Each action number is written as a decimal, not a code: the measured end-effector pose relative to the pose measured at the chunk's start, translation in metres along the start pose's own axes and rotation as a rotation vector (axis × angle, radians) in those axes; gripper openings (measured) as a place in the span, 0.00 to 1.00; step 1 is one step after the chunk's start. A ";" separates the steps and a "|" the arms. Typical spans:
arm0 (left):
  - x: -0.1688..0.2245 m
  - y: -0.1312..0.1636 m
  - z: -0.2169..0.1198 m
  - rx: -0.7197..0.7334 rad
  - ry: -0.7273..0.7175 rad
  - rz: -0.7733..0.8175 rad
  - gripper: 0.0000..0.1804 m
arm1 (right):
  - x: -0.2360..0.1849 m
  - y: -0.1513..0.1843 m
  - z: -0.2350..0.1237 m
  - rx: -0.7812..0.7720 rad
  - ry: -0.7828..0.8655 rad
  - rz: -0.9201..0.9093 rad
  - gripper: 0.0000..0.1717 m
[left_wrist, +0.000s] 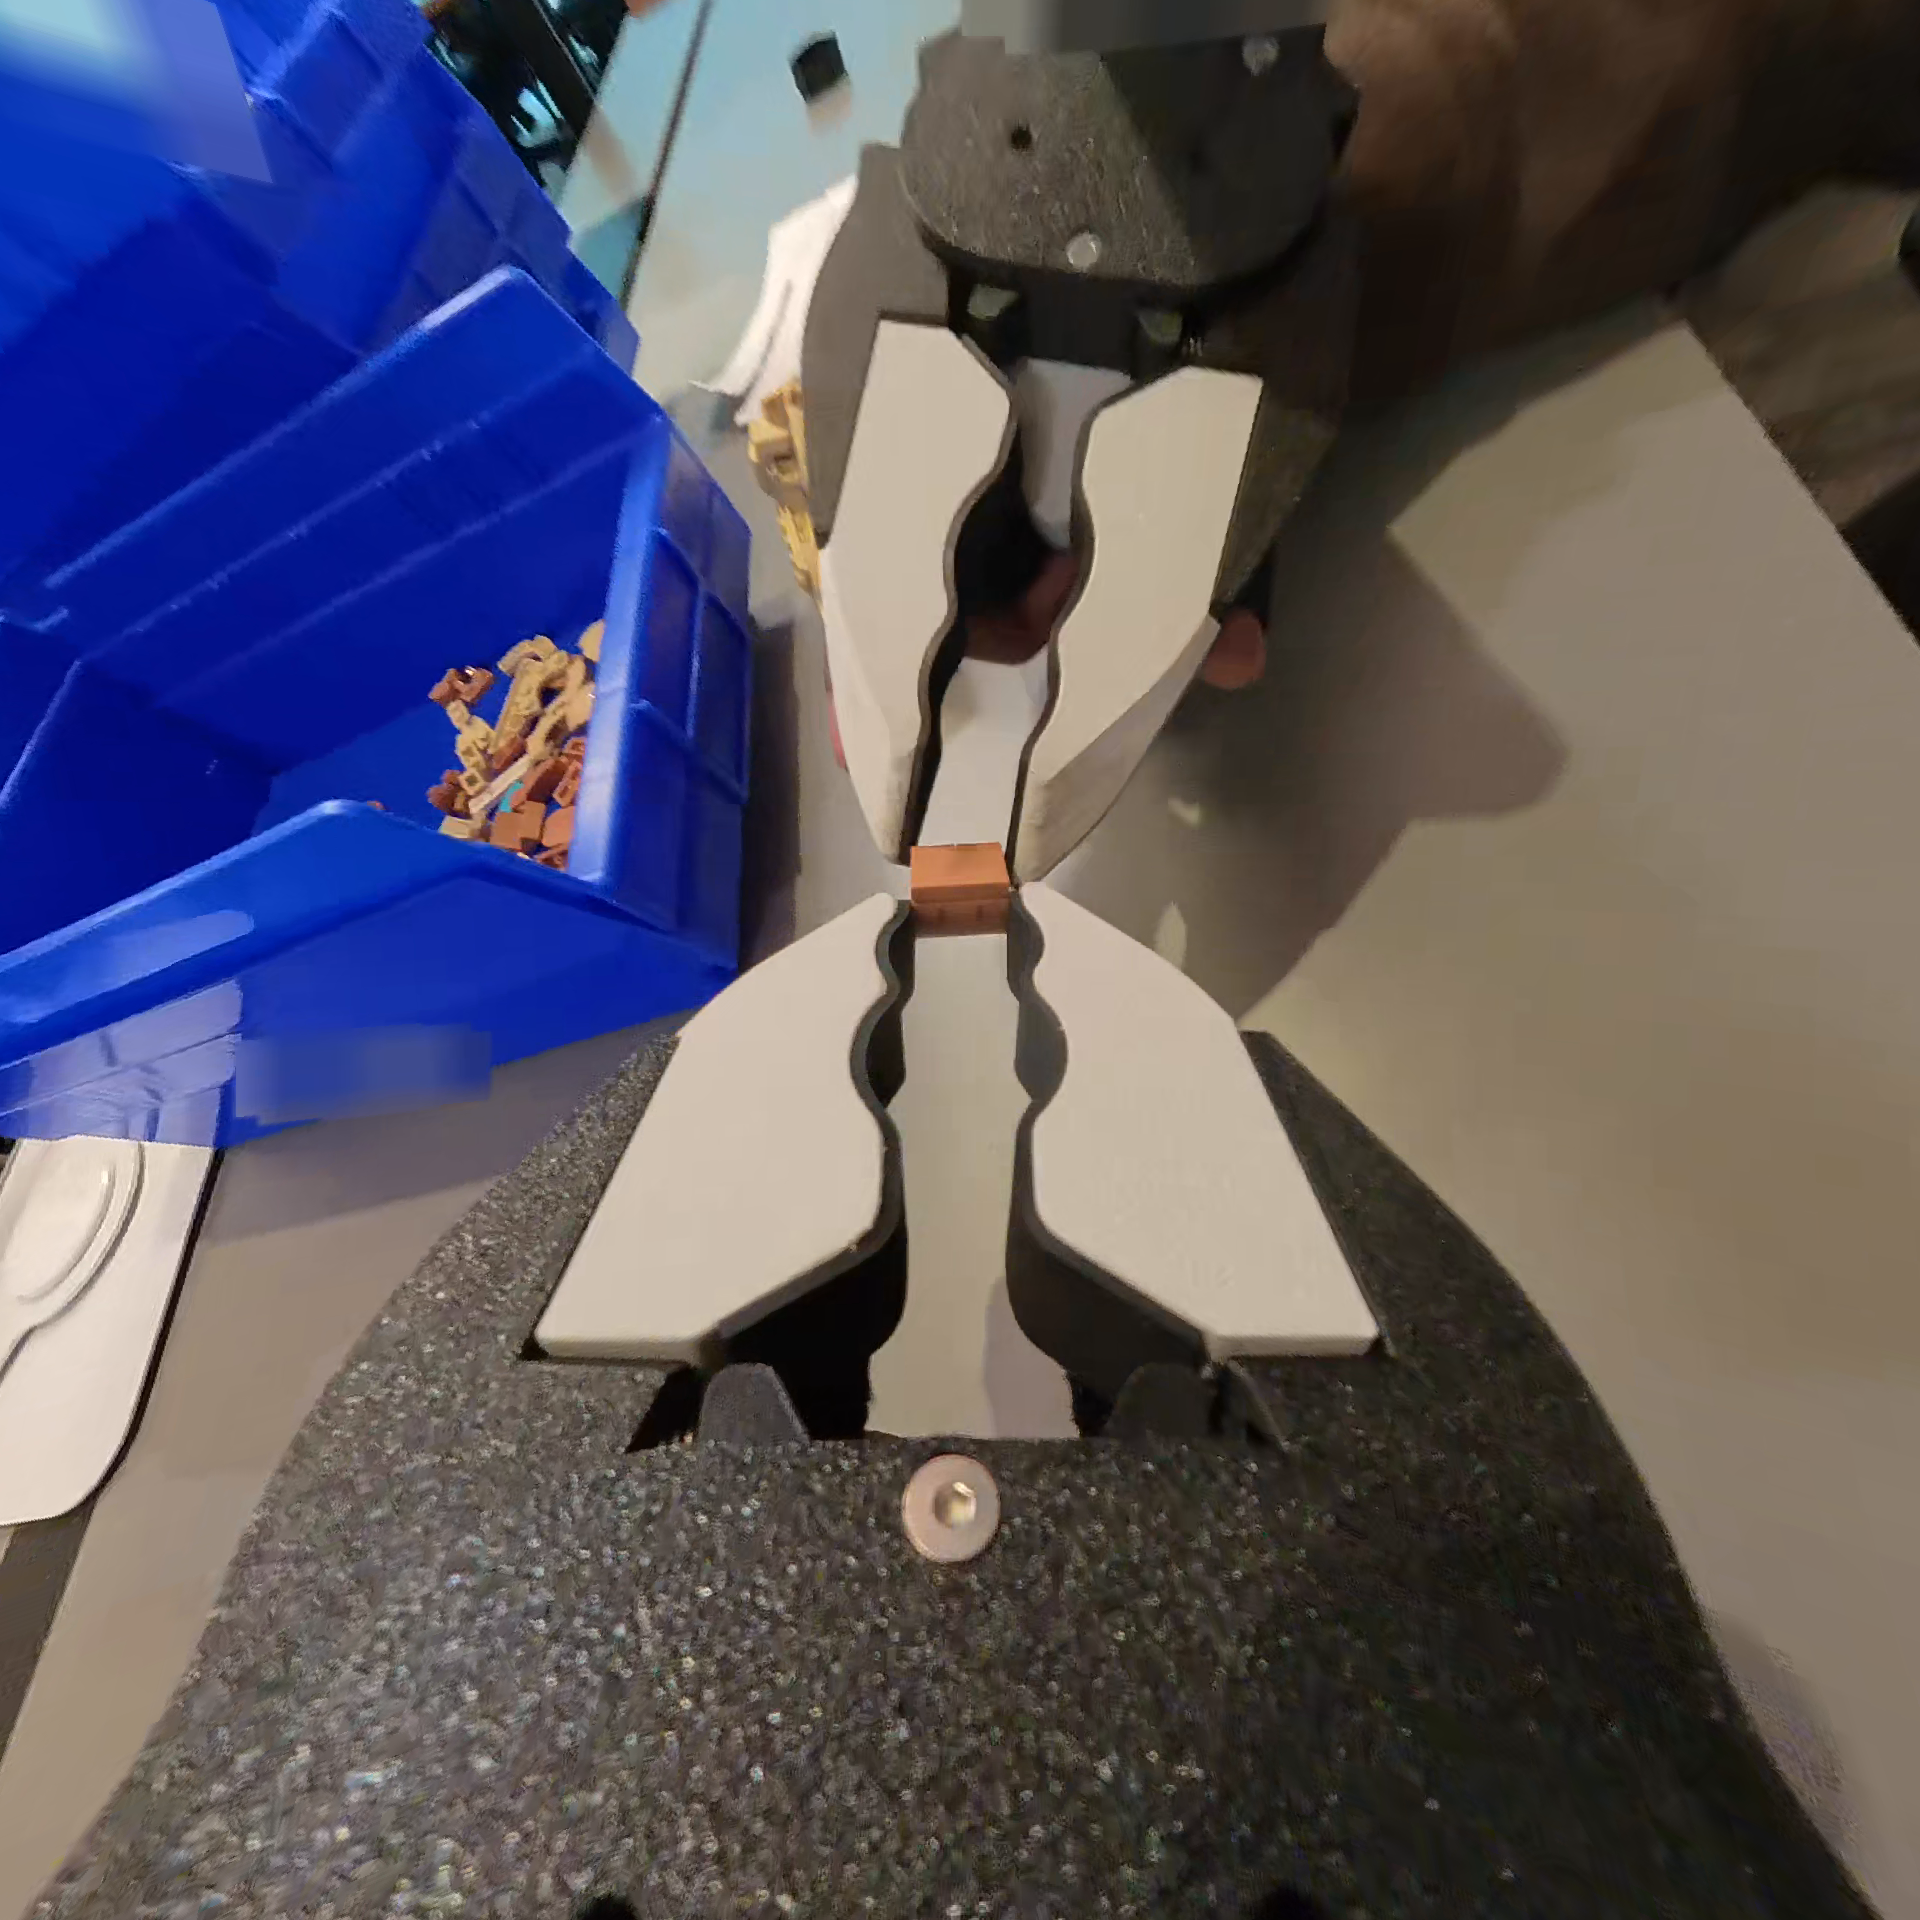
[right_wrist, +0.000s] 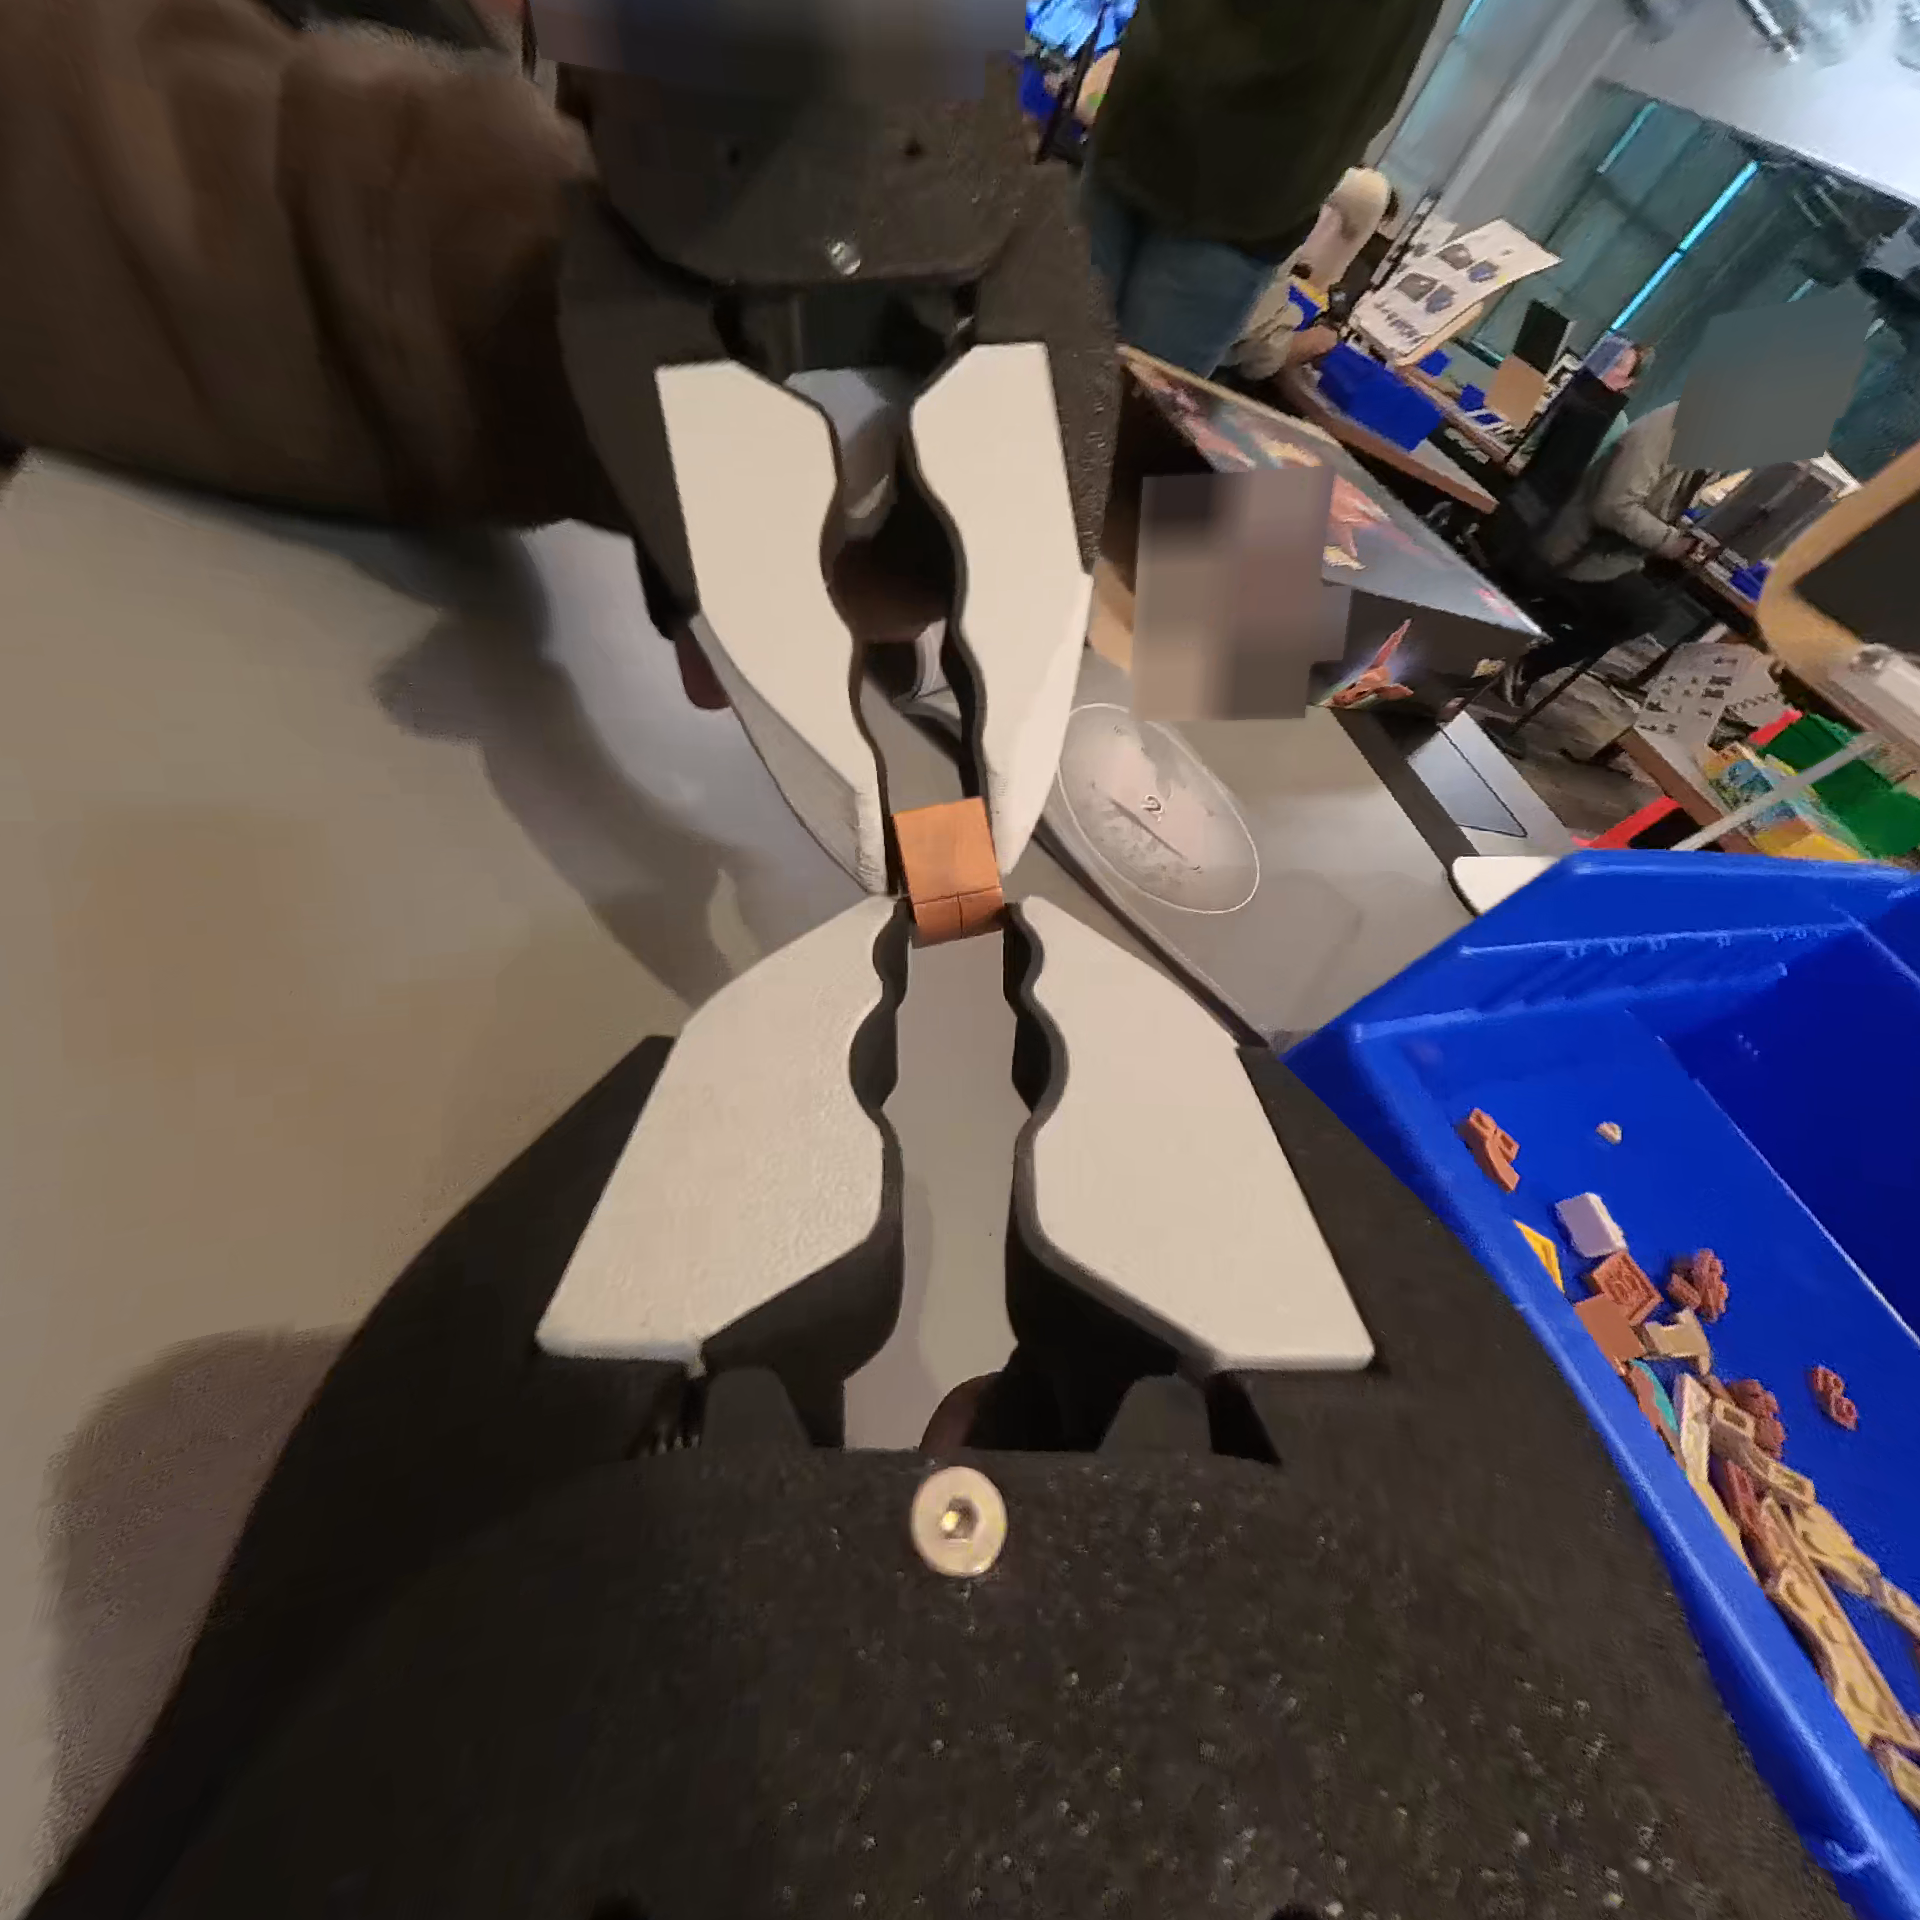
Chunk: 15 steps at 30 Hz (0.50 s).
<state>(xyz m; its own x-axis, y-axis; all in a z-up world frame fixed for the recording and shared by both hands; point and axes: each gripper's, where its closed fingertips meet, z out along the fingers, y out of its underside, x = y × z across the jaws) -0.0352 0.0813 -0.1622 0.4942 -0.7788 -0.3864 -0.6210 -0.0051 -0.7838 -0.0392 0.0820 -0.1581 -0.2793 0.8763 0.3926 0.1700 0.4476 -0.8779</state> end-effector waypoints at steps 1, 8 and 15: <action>0.003 0.003 0.001 -0.021 0.010 0.016 0.09 | -0.003 0.003 0.001 -0.014 -0.011 -0.023 0.10; 0.015 0.017 0.008 -0.144 0.031 0.115 0.09 | -0.016 0.017 0.007 -0.093 -0.035 -0.184 0.10; 0.017 0.028 0.016 -0.239 -0.007 0.215 0.09 | -0.020 0.031 0.011 -0.175 -0.014 -0.314 0.10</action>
<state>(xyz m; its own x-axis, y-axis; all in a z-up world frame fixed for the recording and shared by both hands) -0.0343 0.0778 -0.1991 0.3398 -0.7736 -0.5349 -0.8366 0.0113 -0.5477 -0.0392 0.0764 -0.1958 -0.3563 0.6891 0.6310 0.2331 0.7195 -0.6542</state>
